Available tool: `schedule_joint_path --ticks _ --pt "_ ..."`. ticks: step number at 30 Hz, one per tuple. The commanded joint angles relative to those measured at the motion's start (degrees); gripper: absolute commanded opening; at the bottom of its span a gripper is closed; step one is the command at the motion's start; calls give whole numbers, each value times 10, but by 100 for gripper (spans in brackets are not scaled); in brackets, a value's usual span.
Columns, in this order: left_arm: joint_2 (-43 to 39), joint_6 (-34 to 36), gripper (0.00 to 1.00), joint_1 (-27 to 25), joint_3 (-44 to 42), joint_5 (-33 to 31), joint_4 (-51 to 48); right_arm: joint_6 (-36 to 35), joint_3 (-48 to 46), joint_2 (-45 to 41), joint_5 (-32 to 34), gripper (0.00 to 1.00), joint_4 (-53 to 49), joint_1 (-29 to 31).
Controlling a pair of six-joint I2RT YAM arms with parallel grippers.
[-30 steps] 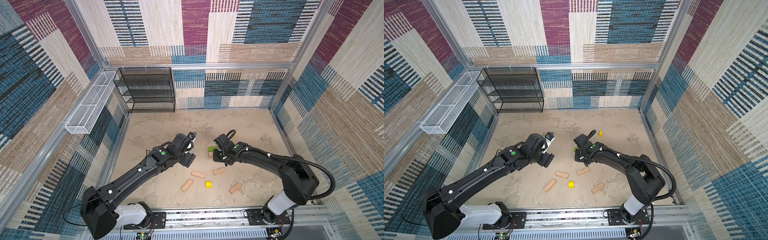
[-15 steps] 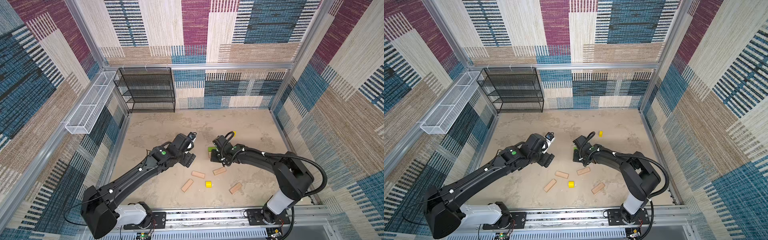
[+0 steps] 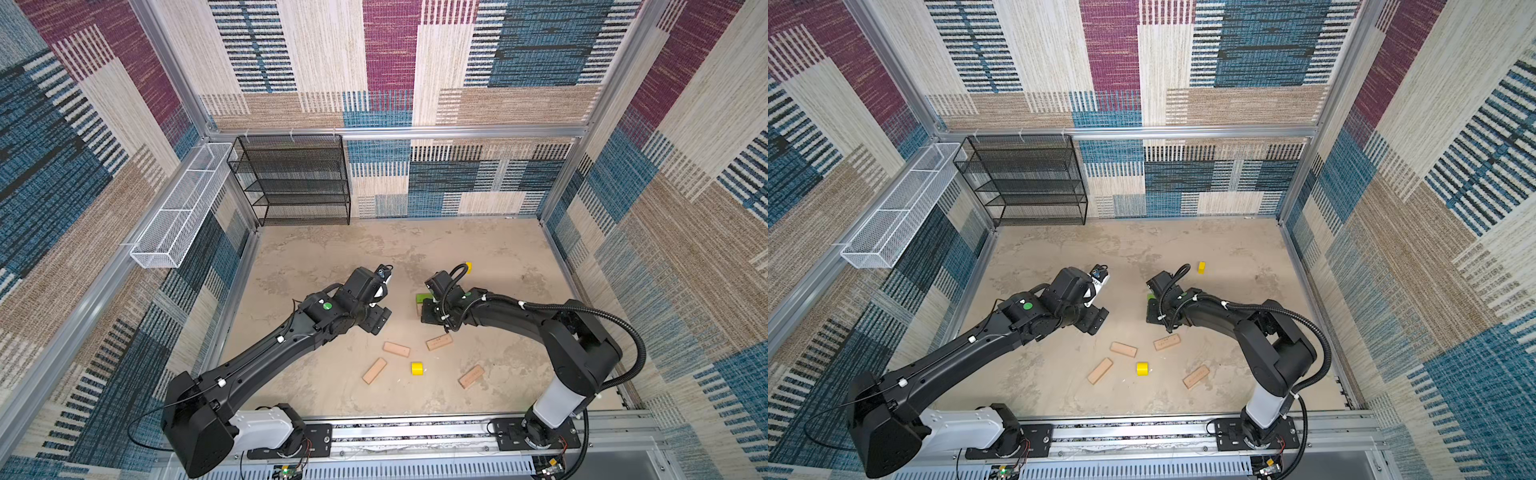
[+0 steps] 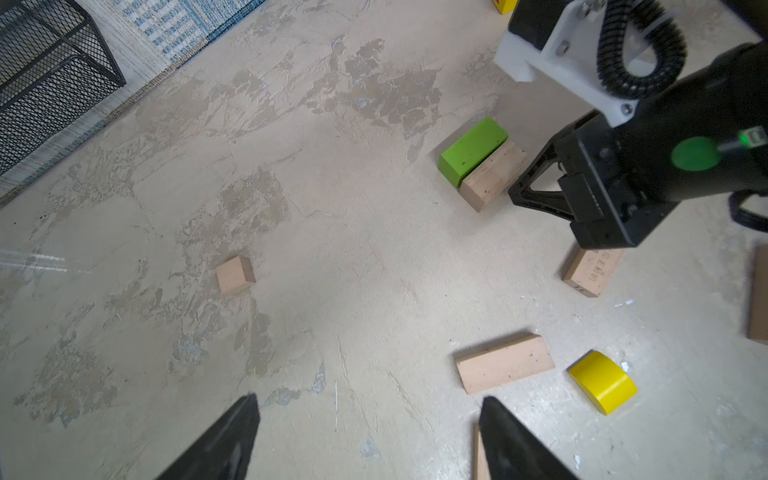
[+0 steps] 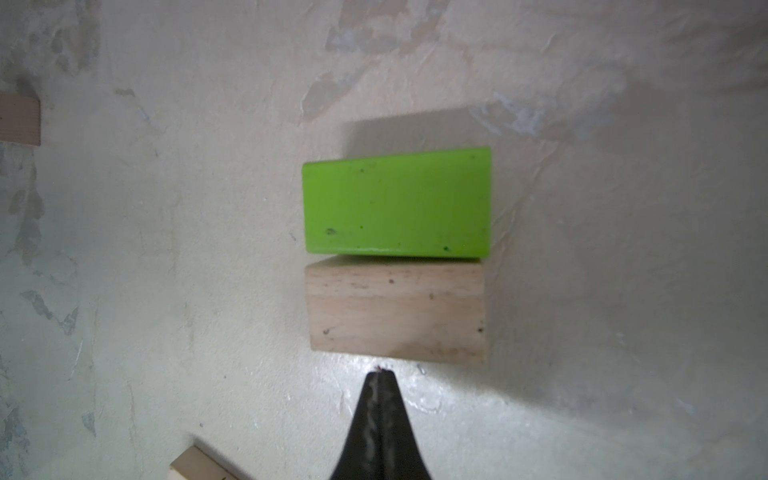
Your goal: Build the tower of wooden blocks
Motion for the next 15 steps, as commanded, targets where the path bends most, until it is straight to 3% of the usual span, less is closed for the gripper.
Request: schedule_joint_path --ticks 1,15 --pt "-3 -2 88 1 -3 -8 5 2 5 2 -3 1 10 -1" --pt "-4 0 88 2 -4 -7 6 -4 19 11 -3 0 1 -3"
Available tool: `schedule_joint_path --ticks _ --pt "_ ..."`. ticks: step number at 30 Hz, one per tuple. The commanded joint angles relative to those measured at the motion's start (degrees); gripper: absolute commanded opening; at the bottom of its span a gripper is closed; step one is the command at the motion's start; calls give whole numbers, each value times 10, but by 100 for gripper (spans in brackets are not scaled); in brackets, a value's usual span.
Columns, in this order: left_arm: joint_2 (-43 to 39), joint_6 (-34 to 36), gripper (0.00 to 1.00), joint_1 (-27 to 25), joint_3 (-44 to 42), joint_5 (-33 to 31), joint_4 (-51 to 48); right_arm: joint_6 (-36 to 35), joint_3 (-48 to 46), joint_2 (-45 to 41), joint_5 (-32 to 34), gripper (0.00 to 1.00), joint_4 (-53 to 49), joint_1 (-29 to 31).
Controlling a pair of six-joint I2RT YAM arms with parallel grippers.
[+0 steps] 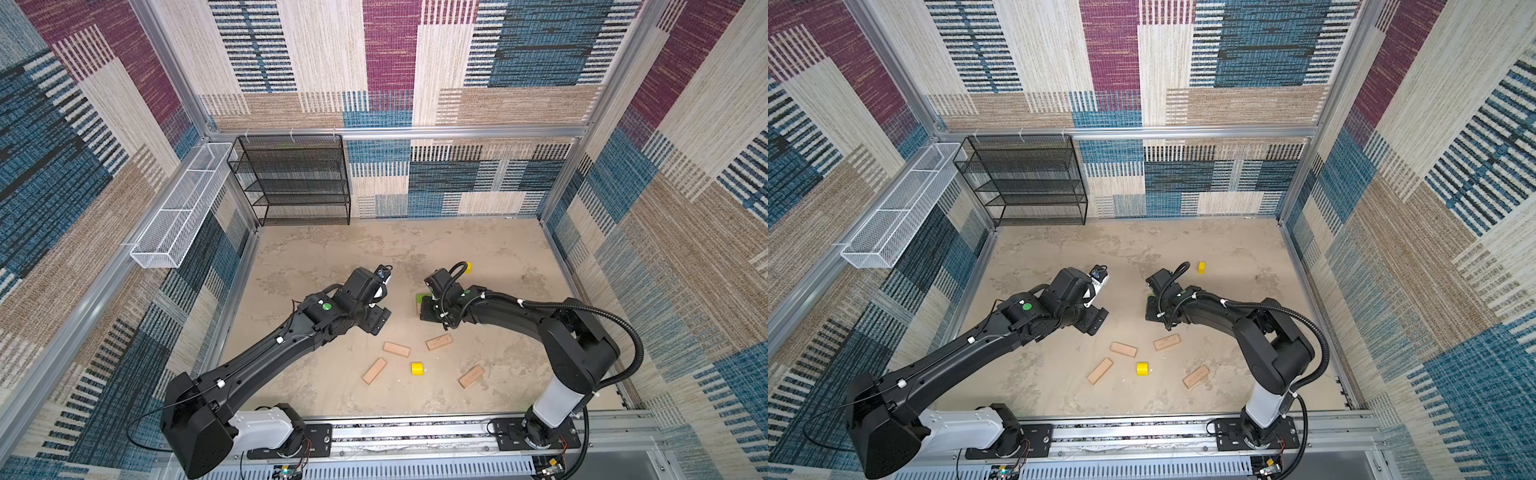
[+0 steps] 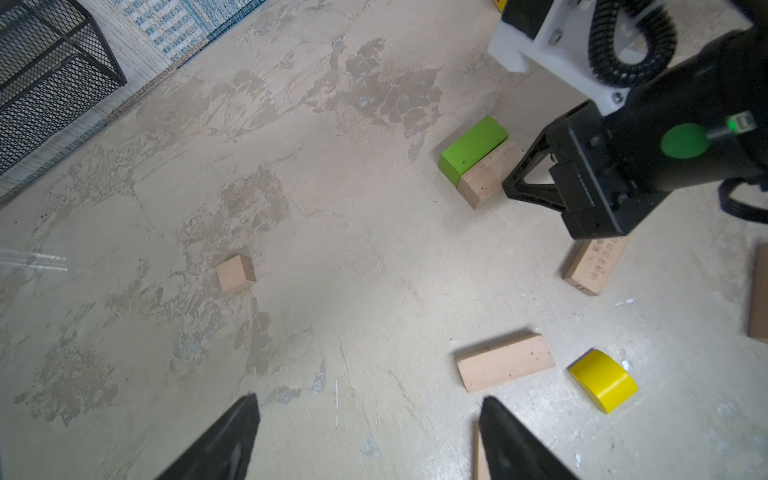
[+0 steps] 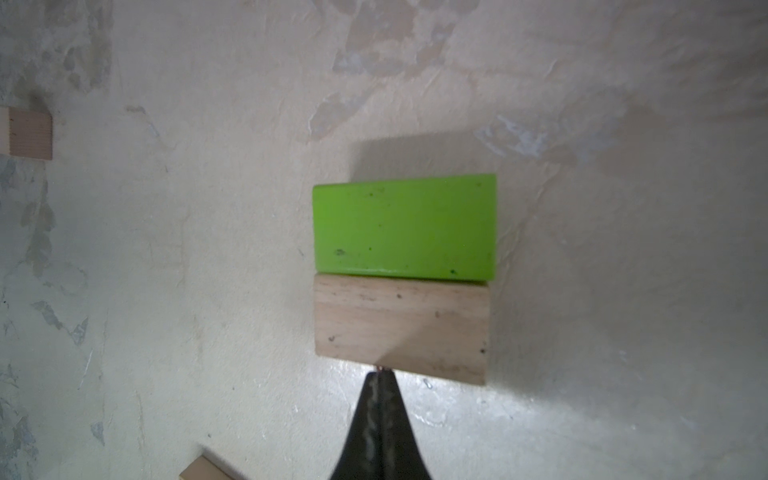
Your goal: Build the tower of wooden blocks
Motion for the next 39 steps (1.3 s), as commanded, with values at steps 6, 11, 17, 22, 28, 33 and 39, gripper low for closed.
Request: schedule_joint_path --ticks 6,11,17,22,28,33,39 --pt "-2 0 88 2 -1 -6 6 -5 6 -5 -4 0 -9 -1" --pt "-2 0 88 3 -1 -7 6 -8 7 -21 0 0 -23 -1" --pt "-4 -1 88 4 -1 -11 6 -16 25 -52 24 0 -41 -3" --pt "-6 -5 88 4 2 -13 5 -43 47 -75 62 1 -36 -6" --pt "-20 -14 88 4 -4 -22 9 -56 30 -117 77 6 6 -6" --pt "-17 -29 88 5 -1 -5 14 -59 23 -131 73 7 -1 -7" --pt "-7 -52 88 4 9 14 11 -64 -16 -154 42 3 10 -13"
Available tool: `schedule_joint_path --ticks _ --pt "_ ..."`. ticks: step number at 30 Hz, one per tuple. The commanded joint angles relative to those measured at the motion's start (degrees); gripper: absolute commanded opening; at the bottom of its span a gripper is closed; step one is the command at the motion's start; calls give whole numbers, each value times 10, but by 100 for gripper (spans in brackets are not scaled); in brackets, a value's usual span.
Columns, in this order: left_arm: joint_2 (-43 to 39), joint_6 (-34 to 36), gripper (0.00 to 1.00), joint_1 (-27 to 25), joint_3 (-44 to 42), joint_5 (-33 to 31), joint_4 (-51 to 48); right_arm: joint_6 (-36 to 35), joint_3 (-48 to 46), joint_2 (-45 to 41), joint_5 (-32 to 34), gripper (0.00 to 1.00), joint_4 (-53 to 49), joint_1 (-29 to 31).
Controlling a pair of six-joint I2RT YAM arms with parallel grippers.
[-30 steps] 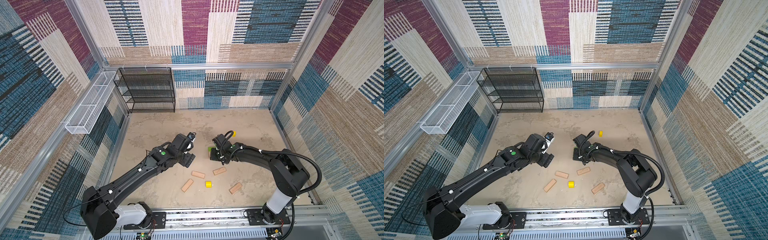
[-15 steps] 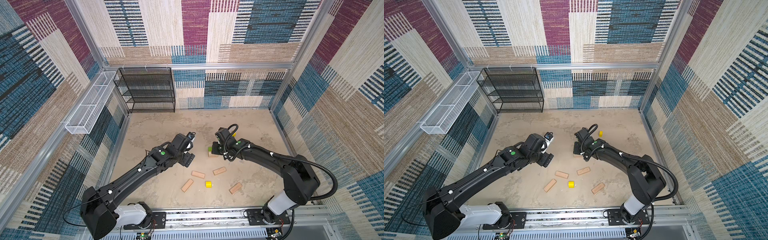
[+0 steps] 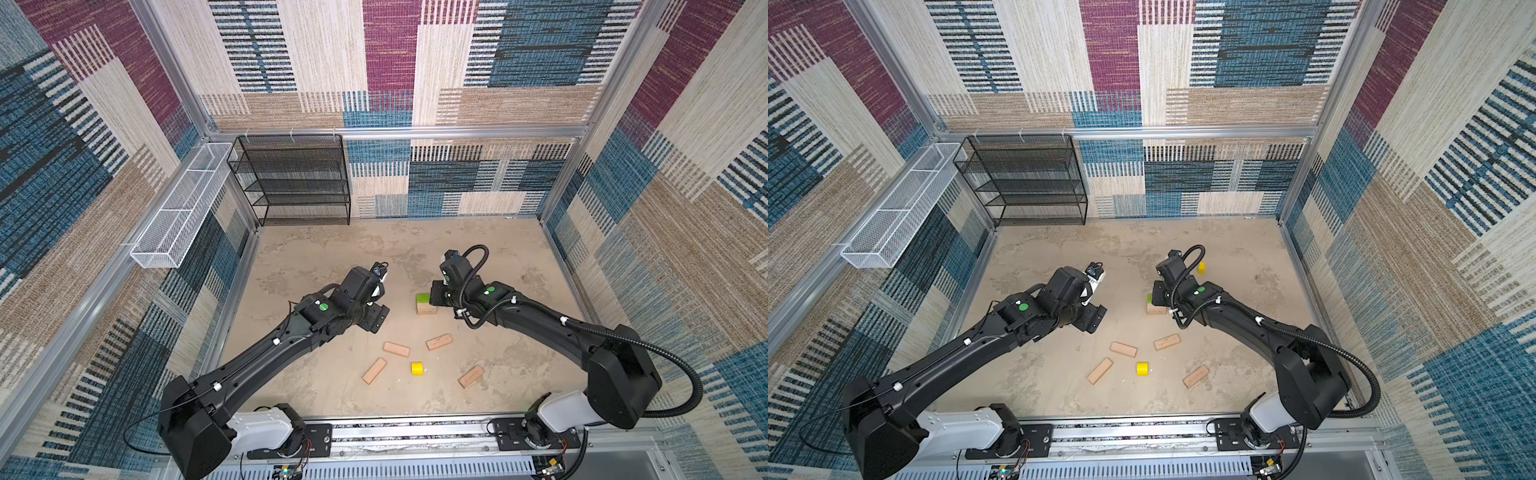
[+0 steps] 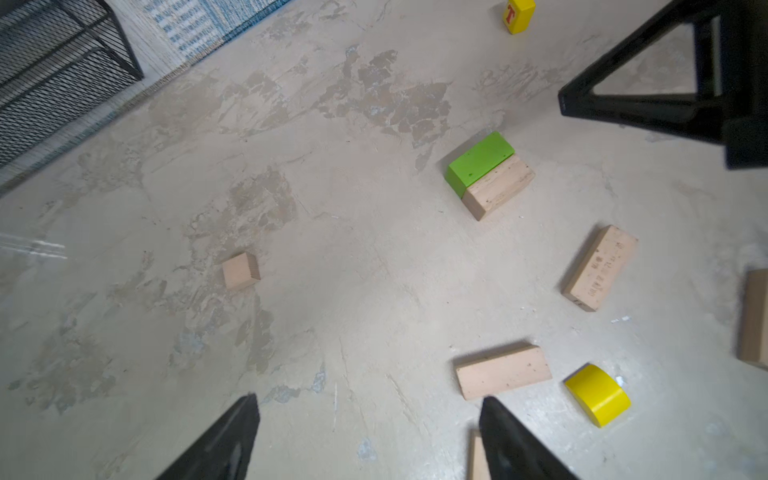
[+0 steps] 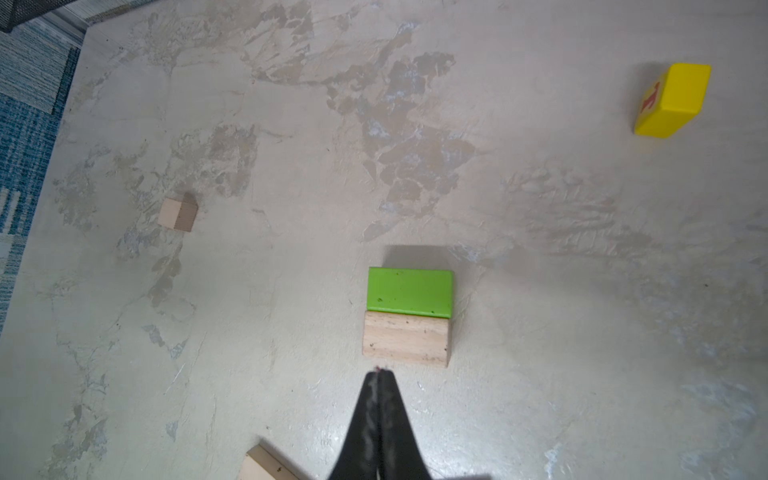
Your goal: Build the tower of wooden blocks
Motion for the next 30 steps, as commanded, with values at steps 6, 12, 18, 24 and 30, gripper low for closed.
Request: schedule_joint_path --ticks 6,12,18,24,30 --pt "-2 -12 88 0 19 -7 -2 -6 -47 -43 -39 0 75 -30" --pt "4 -3 88 0 63 -14 -26 -13 -27 -33 -59 4 68 -49" --pt "11 -62 81 0 54 7 4 -31 -24 -24 -96 5 72 -78" --pt "69 -122 69 2 50 53 43 -41 -55 -43 -97 4 87 -95" --pt "155 -182 55 13 84 103 46 -40 -97 -42 -110 3 108 -111"
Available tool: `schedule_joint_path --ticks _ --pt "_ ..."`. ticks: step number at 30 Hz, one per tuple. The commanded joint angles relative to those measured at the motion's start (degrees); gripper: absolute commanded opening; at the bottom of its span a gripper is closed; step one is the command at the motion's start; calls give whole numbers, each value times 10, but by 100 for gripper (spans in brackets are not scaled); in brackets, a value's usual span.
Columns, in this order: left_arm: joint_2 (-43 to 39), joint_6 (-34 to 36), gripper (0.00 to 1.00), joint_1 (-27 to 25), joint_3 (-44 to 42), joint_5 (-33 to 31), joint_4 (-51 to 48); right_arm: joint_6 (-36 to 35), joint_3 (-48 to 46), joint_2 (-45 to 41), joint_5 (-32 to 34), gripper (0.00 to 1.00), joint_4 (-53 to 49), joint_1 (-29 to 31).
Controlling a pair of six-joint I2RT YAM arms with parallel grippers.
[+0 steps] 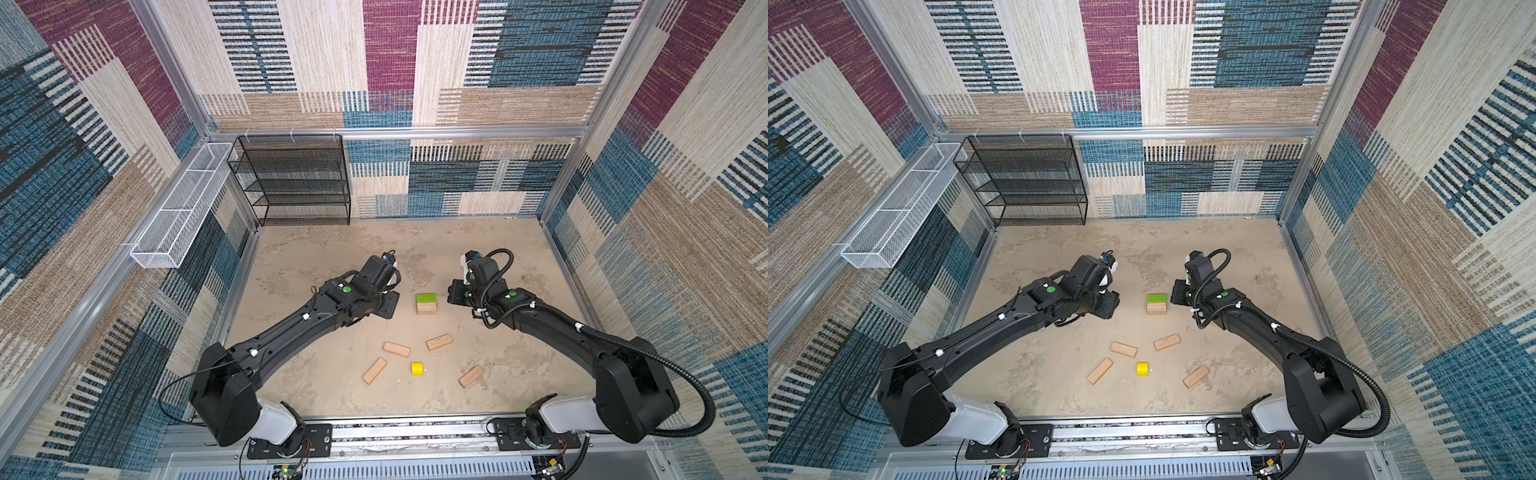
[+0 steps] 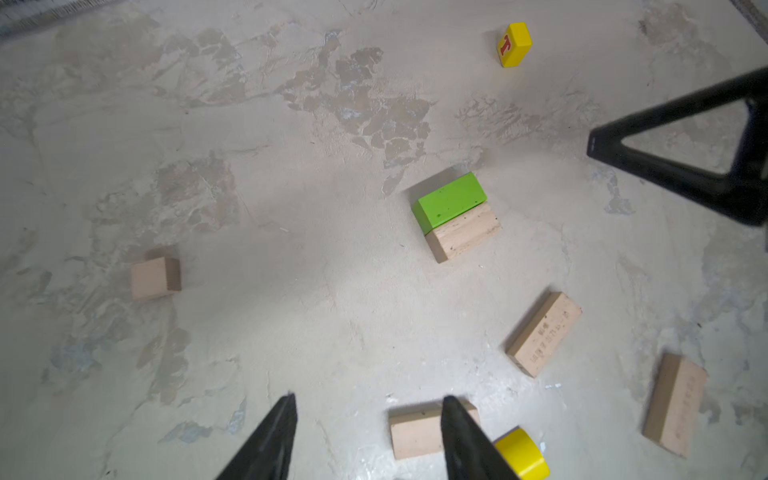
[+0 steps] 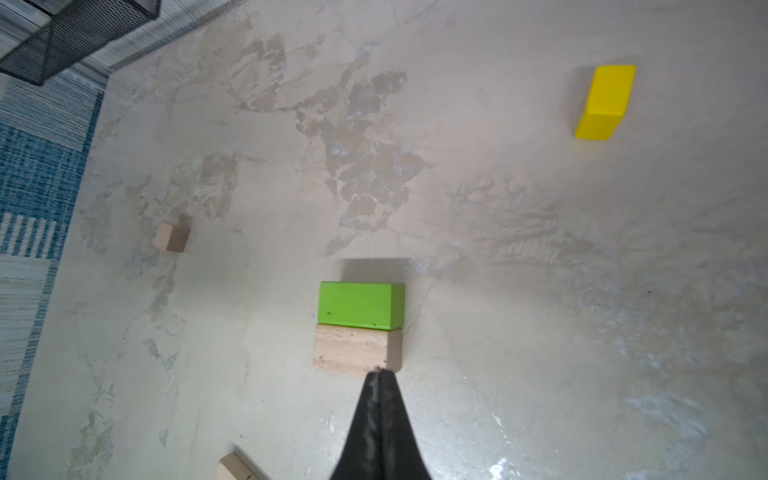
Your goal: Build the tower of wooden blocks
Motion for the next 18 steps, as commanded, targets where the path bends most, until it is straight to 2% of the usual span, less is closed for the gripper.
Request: schedule_joint_path --ticks 1,6,11,18 --pt "31 -62 54 7 8 50 28 -9 -10 5 -19 3 31 -5" --pt "83 -114 38 28 11 117 67 -25 -18 26 -31 2 38 -15" --pt "151 -161 32 49 34 187 72 -38 -11 64 -50 0 40 -25" --pt "216 -202 29 62 47 251 95 -46 -5 103 -71 0 46 -30"
